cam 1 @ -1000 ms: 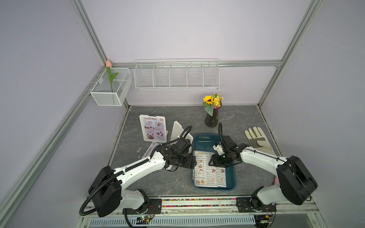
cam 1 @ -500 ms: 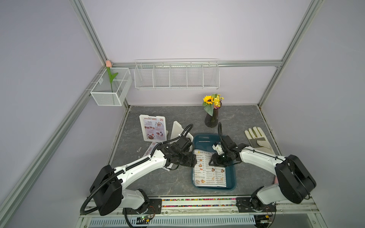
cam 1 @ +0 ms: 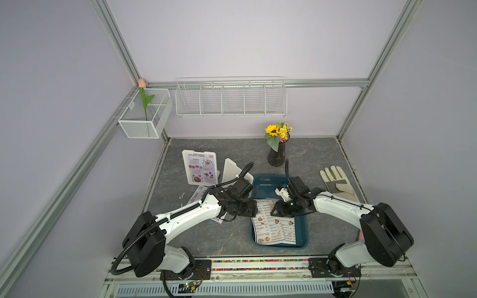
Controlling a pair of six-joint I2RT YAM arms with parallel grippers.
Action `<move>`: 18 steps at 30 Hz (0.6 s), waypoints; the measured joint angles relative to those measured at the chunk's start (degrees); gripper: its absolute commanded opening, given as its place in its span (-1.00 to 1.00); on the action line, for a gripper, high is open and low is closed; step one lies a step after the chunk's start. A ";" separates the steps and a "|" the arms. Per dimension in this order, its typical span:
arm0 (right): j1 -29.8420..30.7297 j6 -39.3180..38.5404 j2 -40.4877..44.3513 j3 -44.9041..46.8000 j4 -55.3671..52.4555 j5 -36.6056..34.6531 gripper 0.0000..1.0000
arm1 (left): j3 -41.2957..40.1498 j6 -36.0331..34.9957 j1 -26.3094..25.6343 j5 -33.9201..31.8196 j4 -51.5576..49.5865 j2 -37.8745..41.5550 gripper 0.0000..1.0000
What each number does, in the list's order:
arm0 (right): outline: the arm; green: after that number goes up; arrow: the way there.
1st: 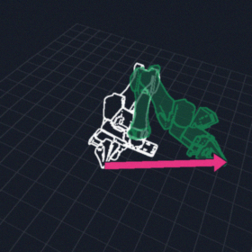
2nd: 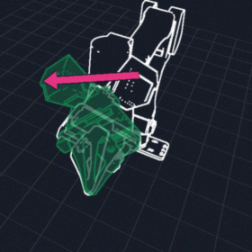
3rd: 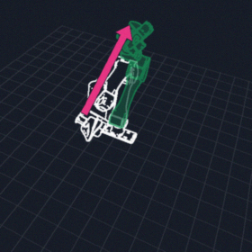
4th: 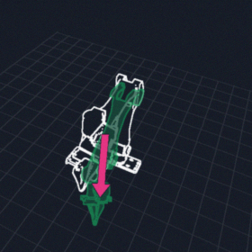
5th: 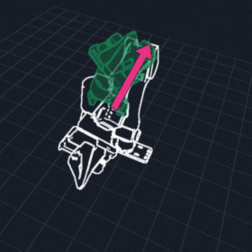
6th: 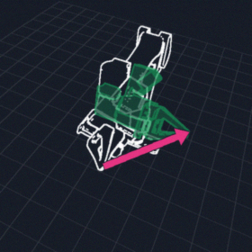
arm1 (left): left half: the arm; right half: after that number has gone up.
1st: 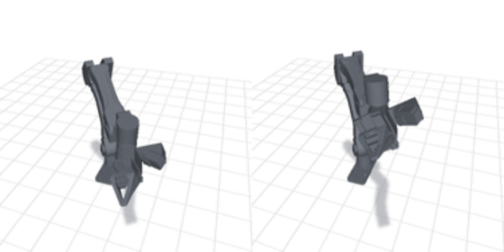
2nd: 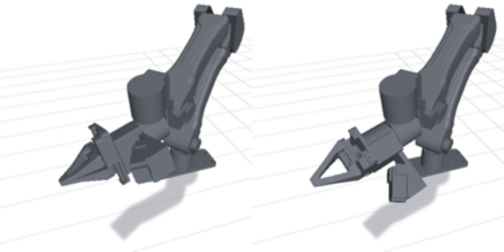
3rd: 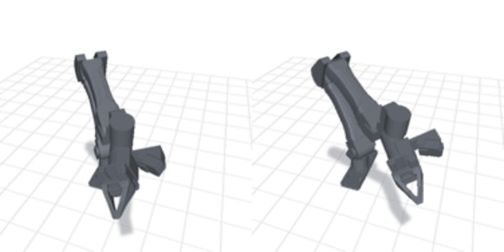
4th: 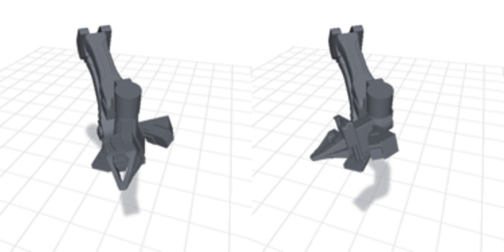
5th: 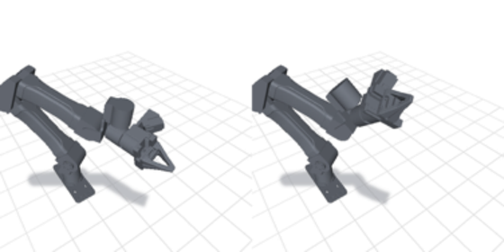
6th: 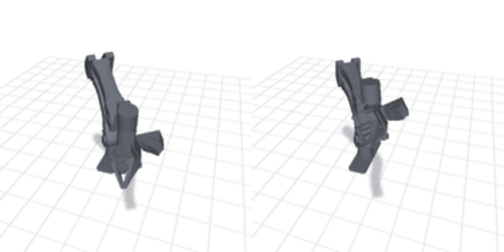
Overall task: Replace the menus in the menu holders
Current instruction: Pick up the menu from the storage box.
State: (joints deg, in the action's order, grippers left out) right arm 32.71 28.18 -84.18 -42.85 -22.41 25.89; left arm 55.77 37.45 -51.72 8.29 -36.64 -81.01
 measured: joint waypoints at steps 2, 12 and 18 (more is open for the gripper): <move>0.00 -0.17 0.00 0.00 0.00 0.17 -0.09 | -0.15 1.33 -0.07 -0.39 0.63 0.26 0.18; 0.00 -0.46 0.00 0.00 0.00 0.76 -0.10 | -7.19 12.11 -2.27 -5.42 6.12 7.26 -0.11; 0.00 -0.81 0.00 0.00 -0.02 0.76 -0.10 | -9.16 14.99 -2.67 -7.54 9.22 7.58 -0.21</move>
State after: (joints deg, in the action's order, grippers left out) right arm 32.71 27.38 -84.18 -42.85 -22.44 26.65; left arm 46.61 52.45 -54.39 0.75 -27.42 -73.43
